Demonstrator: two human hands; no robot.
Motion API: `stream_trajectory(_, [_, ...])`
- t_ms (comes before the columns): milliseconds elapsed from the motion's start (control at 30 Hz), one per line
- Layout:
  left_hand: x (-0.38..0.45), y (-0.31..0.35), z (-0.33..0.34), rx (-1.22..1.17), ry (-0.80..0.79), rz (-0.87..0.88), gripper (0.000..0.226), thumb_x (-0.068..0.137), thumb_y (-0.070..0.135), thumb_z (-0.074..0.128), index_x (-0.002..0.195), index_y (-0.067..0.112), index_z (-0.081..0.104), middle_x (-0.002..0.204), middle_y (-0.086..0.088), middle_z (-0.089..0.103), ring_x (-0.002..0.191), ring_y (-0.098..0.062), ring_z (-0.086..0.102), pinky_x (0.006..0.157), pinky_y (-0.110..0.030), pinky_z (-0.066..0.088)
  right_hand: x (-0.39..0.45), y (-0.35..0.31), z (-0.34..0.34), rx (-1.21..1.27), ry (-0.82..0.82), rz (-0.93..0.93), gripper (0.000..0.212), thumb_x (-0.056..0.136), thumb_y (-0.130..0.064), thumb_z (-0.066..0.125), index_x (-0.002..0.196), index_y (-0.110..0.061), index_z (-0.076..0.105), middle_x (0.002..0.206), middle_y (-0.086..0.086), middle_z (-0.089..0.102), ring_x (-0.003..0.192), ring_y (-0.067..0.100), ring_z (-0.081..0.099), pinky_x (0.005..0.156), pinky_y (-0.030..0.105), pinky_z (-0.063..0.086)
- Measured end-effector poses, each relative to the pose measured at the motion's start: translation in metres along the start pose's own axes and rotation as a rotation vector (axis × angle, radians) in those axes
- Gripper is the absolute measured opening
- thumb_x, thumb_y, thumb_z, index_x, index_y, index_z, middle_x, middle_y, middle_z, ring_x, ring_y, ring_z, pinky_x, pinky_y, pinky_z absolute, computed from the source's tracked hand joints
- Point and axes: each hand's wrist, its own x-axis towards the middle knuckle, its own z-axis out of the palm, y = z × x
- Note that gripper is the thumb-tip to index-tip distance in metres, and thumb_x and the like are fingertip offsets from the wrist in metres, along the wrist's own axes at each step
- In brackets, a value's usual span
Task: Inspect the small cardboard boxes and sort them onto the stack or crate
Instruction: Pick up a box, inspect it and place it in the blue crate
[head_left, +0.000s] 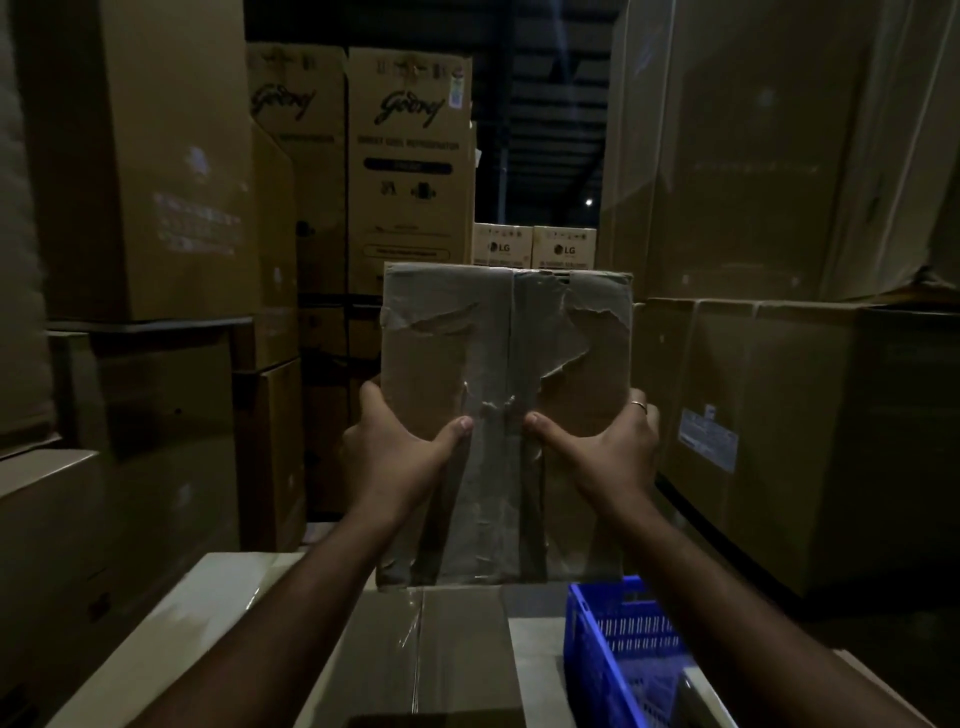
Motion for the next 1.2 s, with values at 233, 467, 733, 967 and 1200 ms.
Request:
stream_trajectory(233, [0.016,0.001,-0.014,-0.065,-0.072,-0.035,0.095,0.068,0.041,0.087,0.145,0.019,0.035,0.142,-0.006,0.049,0.132,-0.028,0.046,0.092,-0.038,0.044,0.002,-0.003,-0.010,0.056,-0.091,-0.044,0.082,0.079,-0.058,0.072,0.144,-0.020,0.040,0.141,0.004,0.036,0.126,0.020,0.045,0.085,0.030,0.045])
stream_trajectory(467, [0.043,-0.013,-0.045,-0.293,-0.099,-0.081,0.094,0.069,0.034,0.084,0.147,0.016,0.036,0.141,-0.008,0.049,0.120,-0.020,0.050,0.091,-0.035,0.047,0.009,0.003,-0.036,0.253,-0.448,-0.192,0.048,0.091,-0.035,0.067,0.115,-0.073,0.050,0.154,-0.005,0.015,0.142,0.027,0.029,0.109,0.048,0.042])
stream_trajectory(733, [0.039,-0.004,-0.006,-0.072,-0.253,0.055,0.093,0.066,0.087,0.053,0.143,0.041,0.026,0.155,-0.005,0.027,0.139,-0.030,0.032,0.107,-0.052,0.037,0.012,0.007,-0.022,0.447,-0.394,0.076,0.146,0.042,-0.062,0.092,0.158,-0.039,0.005,0.159,0.009,0.034,0.140,0.030,0.042,0.111,0.051,0.041])
stream_trajectory(967, [0.001,0.013,0.019,-0.159,-0.385,0.069,0.103,0.072,0.050,0.081,0.154,0.033,0.020,0.143,0.005,0.048,0.130,-0.017,0.048,0.102,-0.042,0.046,0.005,0.027,0.010,0.312,-0.226,-0.040,0.078,0.073,-0.041,0.084,0.135,-0.035,0.035,0.137,0.001,0.050,0.121,0.018,0.056,0.090,0.038,0.056])
stream_trajectory(1200, [-0.007,0.002,0.017,-0.199,-0.300,0.028,0.072,0.090,0.011,0.066,0.149,0.034,0.032,0.129,0.009,0.054,0.124,-0.015,0.053,0.095,-0.039,0.053,0.002,0.024,0.019,0.104,-0.058,-0.160,0.070,0.069,-0.028,0.089,0.120,-0.026,0.041,0.123,0.001,0.053,0.108,0.014,0.057,0.078,0.025,0.057])
